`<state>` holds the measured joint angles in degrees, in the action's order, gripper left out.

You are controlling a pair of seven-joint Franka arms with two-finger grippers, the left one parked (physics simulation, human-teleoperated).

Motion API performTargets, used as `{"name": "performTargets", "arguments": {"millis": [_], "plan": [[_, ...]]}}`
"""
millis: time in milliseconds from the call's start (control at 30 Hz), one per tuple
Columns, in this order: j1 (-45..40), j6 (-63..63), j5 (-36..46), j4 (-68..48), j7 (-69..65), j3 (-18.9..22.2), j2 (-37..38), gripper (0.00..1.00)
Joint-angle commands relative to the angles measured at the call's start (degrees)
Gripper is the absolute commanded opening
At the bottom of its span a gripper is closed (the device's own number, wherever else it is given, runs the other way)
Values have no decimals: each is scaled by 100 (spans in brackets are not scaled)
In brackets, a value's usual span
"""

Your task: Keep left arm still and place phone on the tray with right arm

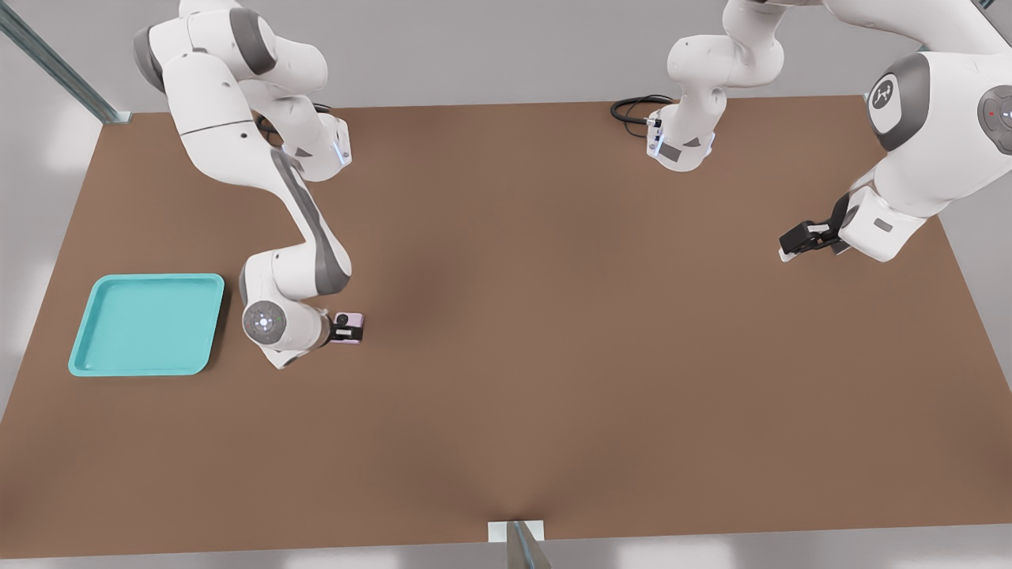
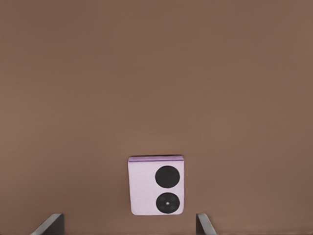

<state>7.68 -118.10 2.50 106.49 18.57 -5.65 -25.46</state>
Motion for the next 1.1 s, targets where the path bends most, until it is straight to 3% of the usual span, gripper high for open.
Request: {"name": "performTargets", "arguments": {"millis": [0,1067], "plan": [[5,-117,40,100,947,-51,6,100],[-92,-987,13,557,103,-112,-601,100]]}}
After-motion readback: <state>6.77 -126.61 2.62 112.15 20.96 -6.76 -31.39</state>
